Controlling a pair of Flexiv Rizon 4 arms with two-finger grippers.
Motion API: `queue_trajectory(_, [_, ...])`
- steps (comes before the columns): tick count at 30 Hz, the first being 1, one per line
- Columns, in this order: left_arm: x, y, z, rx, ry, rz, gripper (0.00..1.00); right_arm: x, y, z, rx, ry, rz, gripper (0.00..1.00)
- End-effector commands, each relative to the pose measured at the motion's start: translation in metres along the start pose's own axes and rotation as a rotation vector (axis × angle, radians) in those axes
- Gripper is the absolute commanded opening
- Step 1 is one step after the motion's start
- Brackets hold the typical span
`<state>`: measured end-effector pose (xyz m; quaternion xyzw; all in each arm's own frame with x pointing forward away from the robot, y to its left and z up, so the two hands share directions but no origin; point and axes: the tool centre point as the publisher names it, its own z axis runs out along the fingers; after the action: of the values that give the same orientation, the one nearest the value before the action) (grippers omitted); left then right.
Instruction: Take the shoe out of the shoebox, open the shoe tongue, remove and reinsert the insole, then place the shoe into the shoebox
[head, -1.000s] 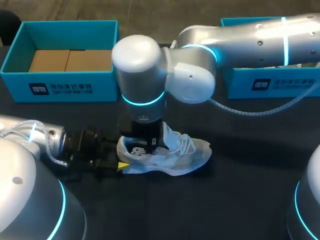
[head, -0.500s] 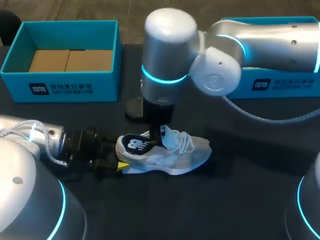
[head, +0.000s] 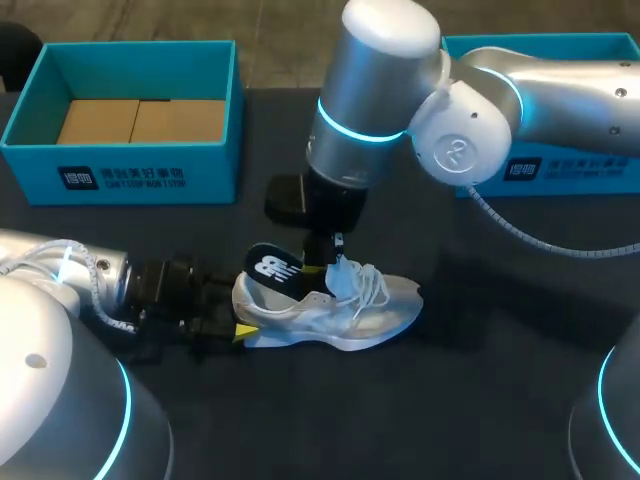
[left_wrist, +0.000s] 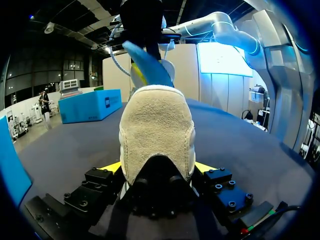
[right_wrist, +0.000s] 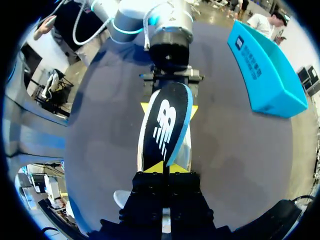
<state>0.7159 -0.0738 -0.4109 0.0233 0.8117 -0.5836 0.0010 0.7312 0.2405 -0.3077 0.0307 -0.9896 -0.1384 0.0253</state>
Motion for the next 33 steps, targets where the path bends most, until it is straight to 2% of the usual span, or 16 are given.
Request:
queue_trajectory(1, [0.000,0.000,0.000,-0.001,0.000,0.000,0.00,-0.001,0.005,0.001,-0.030,0.010,-0.026,0.00])
queue_trajectory(8, [0.000,0.000,0.000,-0.001,0.000,0.000,0.00,-0.004,0.020,-0.002,-0.109,0.045,-0.060,0.00])
queue_trajectory(12, [0.000,0.000,0.000,-0.001,0.000,0.000,0.00,-0.007,0.029,0.000,-0.118,0.076,-0.078,0.00])
queue_trajectory(16, [0.000,0.000,0.000,-0.001,0.000,0.000,0.00,-0.010,0.030,0.007,-0.128,0.120,-0.066,0.00])
queue_trajectory(17, [0.000,0.000,0.000,-0.001,0.000,0.000,0.00,-0.010,0.030,0.009,-0.130,0.132,-0.066,0.04])
queue_trajectory(18, [0.000,0.000,0.000,-0.001,0.000,0.000,0.00,-0.010,0.030,0.009,-0.133,0.138,-0.058,0.25])
queue_trajectory(19, [0.000,0.000,0.000,-0.001,0.000,0.000,0.00,-0.010,0.031,0.009,-0.131,0.145,-0.056,0.35])
queue_trajectory(21, [0.000,0.000,0.000,-0.001,0.000,0.000,0.00,-0.010,0.031,0.009,-0.149,0.161,-0.024,0.45])
queue_trajectory(23, [0.000,0.000,0.000,-0.001,0.000,0.000,0.00,-0.009,0.030,0.009,-0.172,0.178,-0.002,0.49])
queue_trajectory(25, [0.000,0.000,0.000,-0.001,0.000,0.000,0.00,-0.009,0.028,0.008,-0.229,0.190,0.035,0.56])
queue_trajectory(29, [0.000,0.000,0.000,-0.001,0.000,0.000,0.00,-0.009,0.023,0.008,-0.331,0.214,0.124,0.58])
queue_trajectory(33, [0.000,0.000,0.000,-0.001,0.000,0.000,0.00,-0.007,0.019,0.014,-0.362,0.265,0.182,0.62])
